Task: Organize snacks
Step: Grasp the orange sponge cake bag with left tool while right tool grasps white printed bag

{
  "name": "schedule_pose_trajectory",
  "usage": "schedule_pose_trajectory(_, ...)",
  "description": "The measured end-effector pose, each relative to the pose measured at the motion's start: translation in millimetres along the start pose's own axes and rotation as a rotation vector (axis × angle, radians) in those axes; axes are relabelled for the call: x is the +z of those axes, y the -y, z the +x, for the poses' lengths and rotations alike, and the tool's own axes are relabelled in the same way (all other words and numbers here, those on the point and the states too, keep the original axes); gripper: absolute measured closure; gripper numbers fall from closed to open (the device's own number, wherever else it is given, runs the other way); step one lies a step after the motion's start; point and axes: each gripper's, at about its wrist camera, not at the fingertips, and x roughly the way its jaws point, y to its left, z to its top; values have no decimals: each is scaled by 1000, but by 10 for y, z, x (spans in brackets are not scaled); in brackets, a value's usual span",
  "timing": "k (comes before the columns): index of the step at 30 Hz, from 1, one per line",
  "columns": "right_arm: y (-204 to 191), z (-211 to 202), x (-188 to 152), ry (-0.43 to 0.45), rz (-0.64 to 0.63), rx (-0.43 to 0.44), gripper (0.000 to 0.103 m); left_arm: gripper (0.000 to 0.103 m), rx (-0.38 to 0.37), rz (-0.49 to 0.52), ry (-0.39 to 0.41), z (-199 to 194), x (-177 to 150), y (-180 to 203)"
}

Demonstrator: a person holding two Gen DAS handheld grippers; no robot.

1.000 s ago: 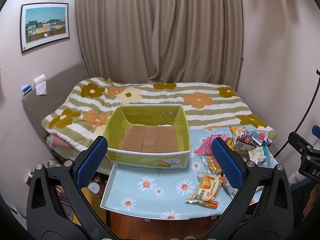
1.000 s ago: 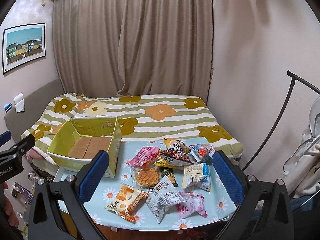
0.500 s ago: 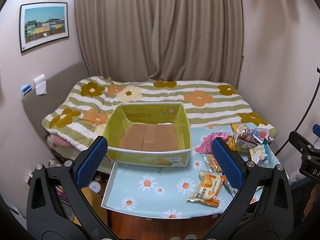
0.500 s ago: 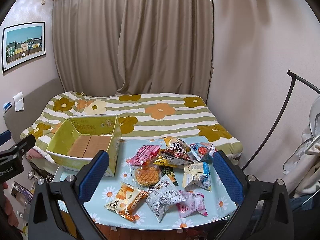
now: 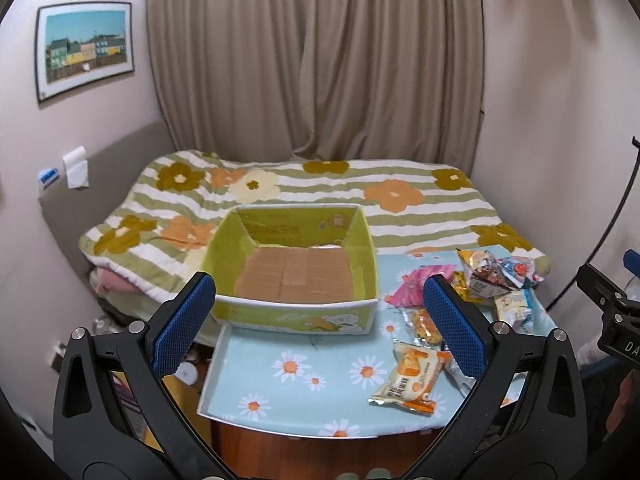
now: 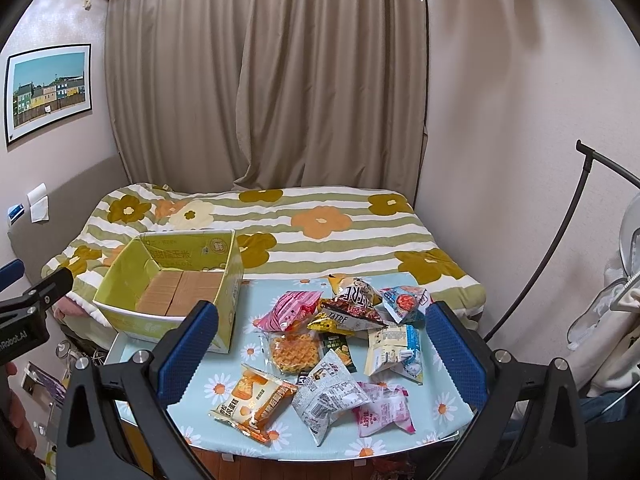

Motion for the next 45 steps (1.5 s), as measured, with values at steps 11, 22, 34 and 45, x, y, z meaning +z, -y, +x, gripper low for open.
schedule_pose_trajectory(11,258,381,-417,-131,63,-25,0,0,-248,143,-206,671,-381,370)
schedule_pose_trajectory(22,588,1251,-1143,-366,264,173,0,0,-336,239,-445,1618,-1209,935)
schedule_pose_trajectory(34,533,1945,-1619,-507,362,337,0,0,-310,359,-559,2285,-1746,1339)
schedule_pose_trajectory(45,513,2271,-1718,-543,333,302,22,27,-303,339,-618,2575,-1920,1432)
